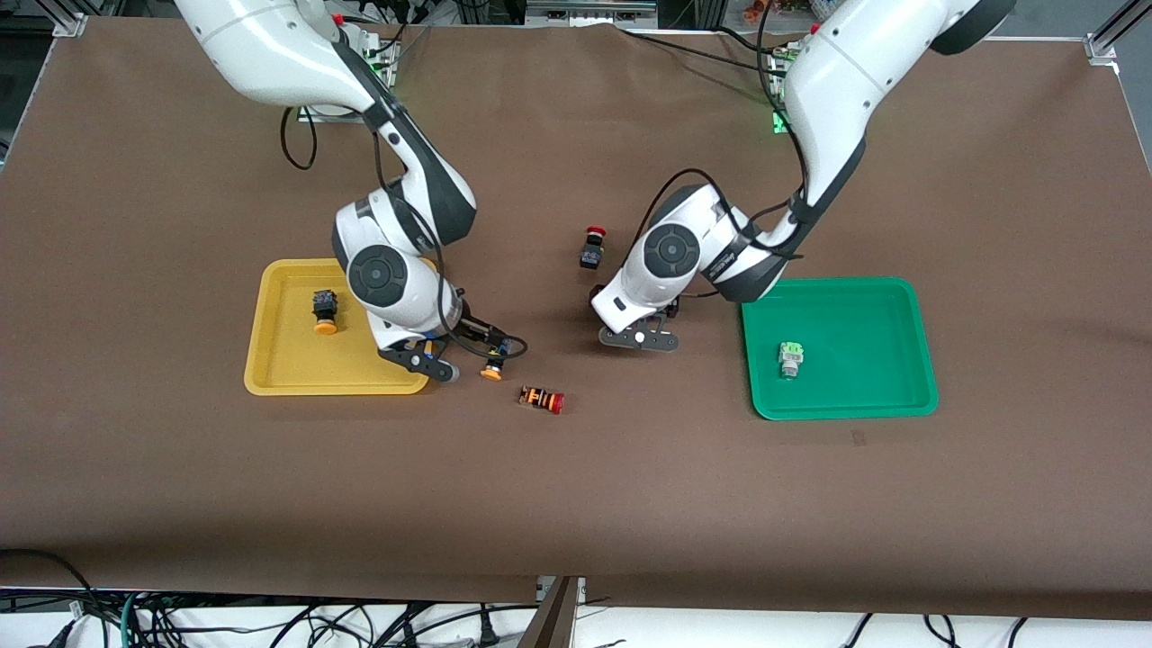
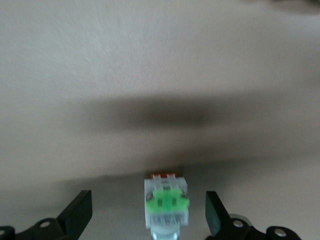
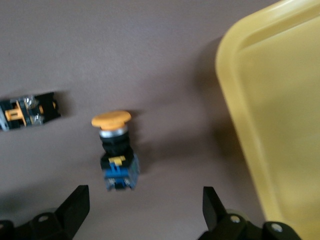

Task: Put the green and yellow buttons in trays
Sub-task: 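Grasp another yellow button with the right gripper while the left gripper grasps green, then carry the yellow button into the yellow tray while the left gripper carries green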

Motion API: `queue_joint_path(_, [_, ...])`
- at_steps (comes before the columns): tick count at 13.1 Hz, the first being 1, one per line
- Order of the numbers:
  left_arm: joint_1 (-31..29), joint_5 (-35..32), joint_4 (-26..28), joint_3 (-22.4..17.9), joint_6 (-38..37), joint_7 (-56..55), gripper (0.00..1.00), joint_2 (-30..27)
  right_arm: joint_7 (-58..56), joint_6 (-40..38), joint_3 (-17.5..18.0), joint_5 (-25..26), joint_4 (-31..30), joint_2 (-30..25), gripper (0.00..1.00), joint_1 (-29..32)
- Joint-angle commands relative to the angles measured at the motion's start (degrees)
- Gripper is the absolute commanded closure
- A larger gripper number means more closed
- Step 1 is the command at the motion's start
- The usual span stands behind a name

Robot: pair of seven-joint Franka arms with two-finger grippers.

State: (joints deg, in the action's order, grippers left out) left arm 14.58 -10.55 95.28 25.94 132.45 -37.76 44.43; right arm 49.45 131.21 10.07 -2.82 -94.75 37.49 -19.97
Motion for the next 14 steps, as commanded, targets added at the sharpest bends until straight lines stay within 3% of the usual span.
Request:
queue_joint_path(1, [2.28,-1.32,-1.67,-0.1,-0.53,-0.39,0.0,1.35,3.72,5.17,0.39,-0.43,2.11,3.99,0.0,-0.6])
queue_joint_path(2, [2.73,-1.41,-1.76,-0.1,-0.53,-1.17,0.03,1.79,4.07,6.06,0.39,-0.52,2.11,4.43,0.0,-0.6])
queue_joint_path(3, [2.73,-1.41,-1.5,-0.1,-0.62,-1.44,0.56,1.71,4.69,6.51,0.39,-0.52,2.11,4.52,0.0,-0.69])
queue_joint_path(4, [2.73,-1.49,-1.5,-0.1,-0.7,-1.44,0.88,1.62,5.56,6.86,0.39,-0.52,2.11,4.61,0.0,-0.86])
queue_joint_path(5, [2.82,-1.49,-1.67,-0.1,-0.79,-1.36,1.0,1.53,5.66,7.12,0.39,-0.43,2.03,4.7,0.0,-0.95])
queue_joint_path(6, [2.73,-1.49,-1.67,-0.1,-0.79,-1.36,1.0,1.45,5.66,7.21,0.39,-0.08,2.11,4.96,0.1,-1.3])
queue_joint_path(8, [1.6,-1.41,-1.76,-0.1,-1.75,-1.36,1.0,-0.12,5.57,9.14,0.39,0.18,2.02,5.57,0.47,-1.65])
queue_joint_path(10, [-0.86,-1.49,-2.72,-0.1,-9.8,-1.18,1.0,-5.03,5.57,10.02,0.39,0.27,1.94,6.01,0.49,-1.83])
queue_joint_path(12, [-4.98,-1.49,-3.51,-0.1,-20.52,0.3,1.0,-10.66,5.48,10.03,0.39,0.36,1.94,6.1,0.58,-1.92])
queue_joint_path(14, [-10.42,-1.49,-5.35,-0.01,-28.53,8.96,1.0,-13.75,3.91,9.42,0.39,0.71,2.02,5.41,0.89,-1.83])
